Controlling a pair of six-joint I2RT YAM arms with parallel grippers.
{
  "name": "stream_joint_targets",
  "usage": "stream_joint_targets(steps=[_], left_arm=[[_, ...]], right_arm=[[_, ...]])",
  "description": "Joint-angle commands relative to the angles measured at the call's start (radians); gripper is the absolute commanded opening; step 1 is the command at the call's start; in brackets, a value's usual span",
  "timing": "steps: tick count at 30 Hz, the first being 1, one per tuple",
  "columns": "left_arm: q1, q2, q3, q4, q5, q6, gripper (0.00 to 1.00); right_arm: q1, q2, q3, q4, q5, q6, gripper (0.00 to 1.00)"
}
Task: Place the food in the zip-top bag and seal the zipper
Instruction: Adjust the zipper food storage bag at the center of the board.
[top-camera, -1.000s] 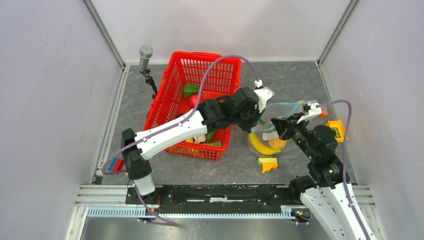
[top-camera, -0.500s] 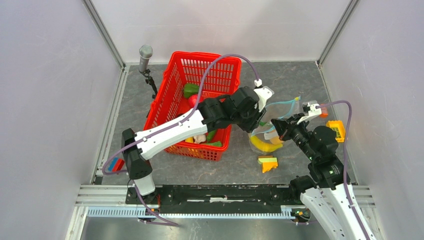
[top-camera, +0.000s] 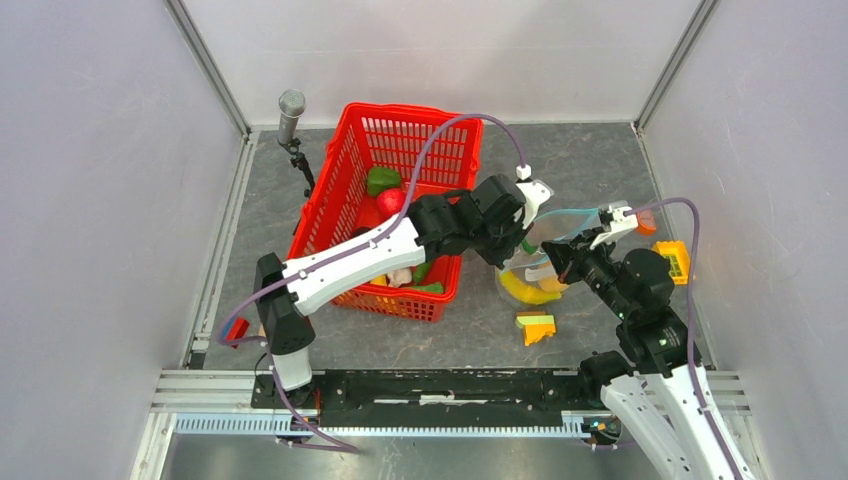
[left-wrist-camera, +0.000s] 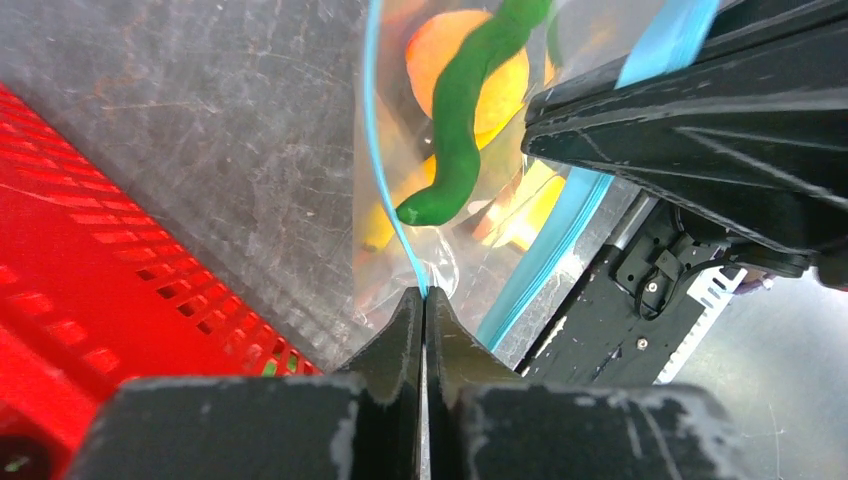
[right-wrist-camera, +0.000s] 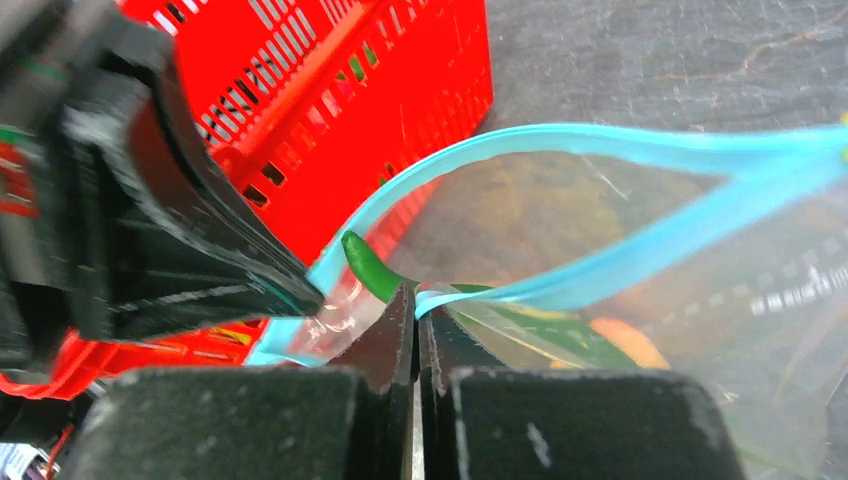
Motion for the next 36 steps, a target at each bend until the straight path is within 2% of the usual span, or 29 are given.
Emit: stream_joint_targets(steps=[1,6,11,13,15,16,19,21,22,24,27,32,36], left_arm=[[0.006,-0.021,0.148,-0.059,-0.063,0.079,0.02],[0.015,0.006,0.315,-0.181,-0.083,0.142,0.02],[0.018,0.053,0.345,-0.235,-0.095,0.143,0.02],[0.017,0.068,0.347,-0.245,-0.081,0.129,0.02],[0.018,0.069,0.344,-0.243,-0.063,0.115,0.1],[0.018,0.069,0.344,-0.242,-0.061,0.111,0.16],[0.017,0.056,0.332,-0.223,-0.06,0.103,0.47],[0.018,0.04,0.314,-0.205,-0.064,0.102,0.57],[0.018,0.025,0.299,-0.189,-0.075,0.098,0.66],[0.021,-0.011,0.266,-0.155,-0.088,0.093,0.71],[0.031,-0.086,0.199,-0.089,-0.11,0.085,0.86],[0.076,-0.234,0.03,0.017,-0.186,0.08,0.95],[0.179,-0.368,-0.136,0.077,-0.157,0.056,1.0]], right_arm=[[0.003,0.047,0.101,-0.099,0.009,-0.138,0.0],[0.003,0.082,0.167,-0.201,0.038,-0.234,0.0],[0.003,0.077,0.159,-0.151,-0.025,-0.213,0.0],[0.003,0.066,0.158,-0.128,0.059,-0.169,0.0],[0.003,0.035,0.158,-0.106,0.198,-0.102,0.0],[0.004,0.025,0.157,-0.076,0.22,-0.098,0.0],[0.003,0.067,0.203,-0.052,0.148,-0.115,0.0],[0.003,0.13,0.229,-0.077,0.103,-0.132,0.0],[0.003,0.155,0.23,-0.092,0.101,-0.135,0.0],[0.003,0.172,0.191,-0.092,0.11,-0.145,0.0],[0.003,0.161,0.128,-0.073,0.146,-0.153,0.0],[0.003,0.172,0.093,-0.064,0.099,-0.176,0.0],[0.004,0.176,0.062,-0.03,0.059,-0.164,0.0]])
